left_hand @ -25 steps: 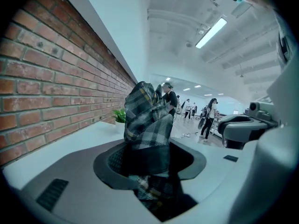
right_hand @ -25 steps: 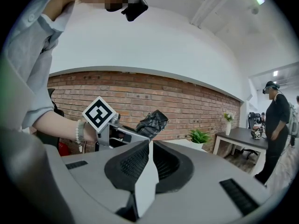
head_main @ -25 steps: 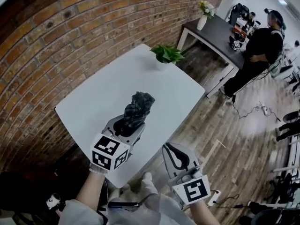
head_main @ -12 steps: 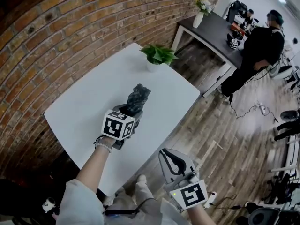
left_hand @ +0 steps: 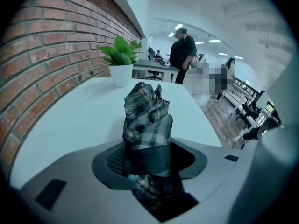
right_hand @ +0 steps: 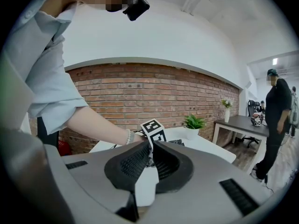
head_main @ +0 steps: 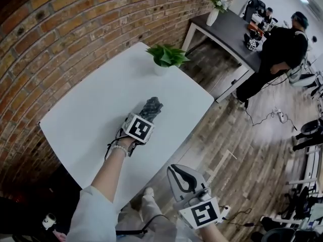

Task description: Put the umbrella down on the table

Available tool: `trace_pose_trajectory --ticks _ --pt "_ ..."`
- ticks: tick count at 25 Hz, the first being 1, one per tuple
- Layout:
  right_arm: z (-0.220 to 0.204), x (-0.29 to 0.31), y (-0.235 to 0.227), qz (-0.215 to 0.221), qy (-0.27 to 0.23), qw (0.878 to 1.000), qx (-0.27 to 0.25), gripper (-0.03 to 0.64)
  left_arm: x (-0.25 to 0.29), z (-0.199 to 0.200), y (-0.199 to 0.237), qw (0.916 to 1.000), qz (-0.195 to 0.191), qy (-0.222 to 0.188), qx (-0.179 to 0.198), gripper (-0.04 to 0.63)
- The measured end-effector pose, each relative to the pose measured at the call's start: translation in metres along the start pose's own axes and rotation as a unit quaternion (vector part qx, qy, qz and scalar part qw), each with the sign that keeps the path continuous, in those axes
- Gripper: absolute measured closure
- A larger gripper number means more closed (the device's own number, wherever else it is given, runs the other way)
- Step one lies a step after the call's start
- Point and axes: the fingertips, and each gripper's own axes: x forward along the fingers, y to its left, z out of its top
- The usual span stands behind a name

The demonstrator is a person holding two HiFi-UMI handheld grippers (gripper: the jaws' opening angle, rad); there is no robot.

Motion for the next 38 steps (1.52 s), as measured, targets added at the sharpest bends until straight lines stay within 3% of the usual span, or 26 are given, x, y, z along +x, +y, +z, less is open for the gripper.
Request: trace_pose_trajectory --ticks 3,6,12,14,16,19,23,31,38 --pt "-0.002 0.002 -0.002 0.001 0.0 1.0 0.002 0.56 0.013 -0.01 -0.007 0.9989 0.008 0.031 0.033 0.351" --pt "-0.004 0.001 -0.005 -0.006 0.003 1.0 0.009 0.56 0.018 -0.011 -0.012 0.9981 0.016 0.031 0.052 0.329" --pt "0.005 -0.001 0.001 -0.009 -0.006 1.0 0.008 0.56 -0.01 -0.007 -0.004 0.9997 0.017 -0.016 0.013 0.278" --pt "0.009 -0.002 0.004 -0.009 -0.007 1.0 0.005 0.56 -0.028 -0.01 -0.001 0.9994 0.017 -0.031 -0.001 0.281" --pt "0.013 -0.001 0.009 -0.008 -0.009 1.0 0.0 0.56 -0.048 -0.009 0.0 0.9977 0.008 -0.063 -0.023 0.326" --pt "0.023 0.001 0.017 -0.005 -0.02 1.0 -0.006 0.56 -0.085 -0.006 0.009 0.9923 0.023 -0.115 -0.041 0.407" --pt "0.035 0.0 0.035 0.0 -0.031 0.999 -0.013 0.56 -0.142 -0.01 0.017 0.9809 0.078 -0.178 -0.012 0.563" --pt "0.061 -0.005 0.072 0.016 -0.052 0.998 -0.029 0.56 -0.248 -0.029 0.006 0.9608 0.115 -0.252 -0.013 0.575" --pt "0.089 -0.019 0.098 0.02 -0.067 0.996 -0.05 0.56 -0.33 -0.04 -0.023 0.9439 0.109 -0.31 -0.032 0.576"
